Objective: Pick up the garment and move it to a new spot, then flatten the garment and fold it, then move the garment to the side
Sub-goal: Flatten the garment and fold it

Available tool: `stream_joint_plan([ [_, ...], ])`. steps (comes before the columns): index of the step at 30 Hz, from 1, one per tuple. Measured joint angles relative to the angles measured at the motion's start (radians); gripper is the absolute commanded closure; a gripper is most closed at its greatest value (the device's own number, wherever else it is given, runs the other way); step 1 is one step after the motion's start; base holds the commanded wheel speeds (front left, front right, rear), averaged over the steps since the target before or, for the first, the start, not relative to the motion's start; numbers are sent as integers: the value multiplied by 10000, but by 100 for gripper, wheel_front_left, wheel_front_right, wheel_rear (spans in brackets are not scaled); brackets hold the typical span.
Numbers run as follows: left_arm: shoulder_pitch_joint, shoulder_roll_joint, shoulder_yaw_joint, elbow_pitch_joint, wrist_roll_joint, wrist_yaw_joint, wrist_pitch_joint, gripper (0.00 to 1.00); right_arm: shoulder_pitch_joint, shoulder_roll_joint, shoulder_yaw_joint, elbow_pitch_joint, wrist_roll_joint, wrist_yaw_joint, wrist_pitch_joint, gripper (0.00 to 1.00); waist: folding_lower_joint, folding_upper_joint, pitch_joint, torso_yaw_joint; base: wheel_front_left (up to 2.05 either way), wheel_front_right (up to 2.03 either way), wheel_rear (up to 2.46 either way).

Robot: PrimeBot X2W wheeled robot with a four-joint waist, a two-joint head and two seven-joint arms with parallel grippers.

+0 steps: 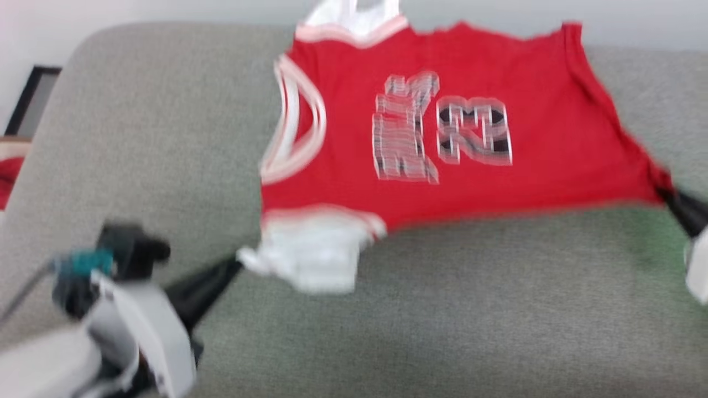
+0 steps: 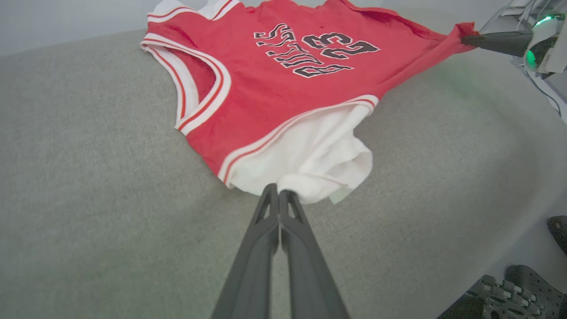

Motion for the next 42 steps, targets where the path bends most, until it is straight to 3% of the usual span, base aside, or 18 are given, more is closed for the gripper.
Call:
stream_joint_plan([
  [3,1086,274,-6,-594,-198,639,-359,100,1329,-203,-533,-625,127,0,303,100,0,0,-296,-66,0,0,0],
  [4,1765,405,-12,-913,-397,1034,-529,100,2197,-270,-775,-1120,199,0,614,100,0,0,-438,-97,0,0,0],
  [12,3693,443,-17,-1689,-1108,1923,-1131,100,4811,-213,-2015,-2504,479,0,1570,100,0,0,-585,-131,0,0,0],
  [19,4434,487,27,-2197,-1361,2360,-1400,100,6482,192,-3310,-3707,449,-2,2447,100,0,0,-501,-178,0,0,0],
  [26,3579,1262,410,-2803,-662,2606,-907,100,6576,798,-4167,-4638,-25,-2,3198,100,0,0,-365,-406,0,0,0],
  [30,2619,1638,729,-2953,-65,2489,-107,100,5932,1208,-4546,-4897,-362,-2,3614,100,0,0,-257,-570,0,0,0],
  [34,1357,1647,1143,-2598,610,1916,899,100,5104,1582,-4732,-4911,-763,-2,4048,100,0,0,-85,-684,0,0,0],
  [42,-853,299,1607,-186,1218,-52,2426,100,3196,2215,-4738,-4276,-1553,-2,4677,100,1,0,410,-896,0,0,0],
])
